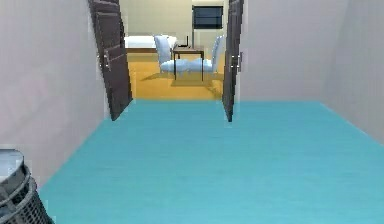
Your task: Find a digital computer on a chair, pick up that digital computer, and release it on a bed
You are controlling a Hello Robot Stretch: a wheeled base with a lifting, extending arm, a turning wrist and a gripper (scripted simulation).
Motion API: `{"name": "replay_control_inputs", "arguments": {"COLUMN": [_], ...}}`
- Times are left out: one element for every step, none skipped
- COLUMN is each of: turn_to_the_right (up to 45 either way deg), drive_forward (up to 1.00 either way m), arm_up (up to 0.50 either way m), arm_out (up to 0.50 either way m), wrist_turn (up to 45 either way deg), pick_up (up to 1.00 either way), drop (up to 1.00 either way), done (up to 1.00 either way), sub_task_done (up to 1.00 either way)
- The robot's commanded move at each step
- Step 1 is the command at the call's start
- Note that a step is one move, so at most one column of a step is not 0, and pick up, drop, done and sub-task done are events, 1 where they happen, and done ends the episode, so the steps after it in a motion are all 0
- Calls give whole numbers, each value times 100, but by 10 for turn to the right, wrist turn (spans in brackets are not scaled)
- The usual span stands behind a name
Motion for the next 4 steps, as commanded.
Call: {"name": "replay_control_inputs", "arguments": {"turn_to_the_right": [0,0,-60,0], "drive_forward": [100,100,0,50], "arm_up": [0,0,0,0], "arm_out": [0,0,0,0], "wrist_turn": [0,0,0,0], "pick_up": [0,0,0,0], "drop": [0,0,0,0], "done": [0,0,0,0], "sub_task_done": [0,0,0,0]}}
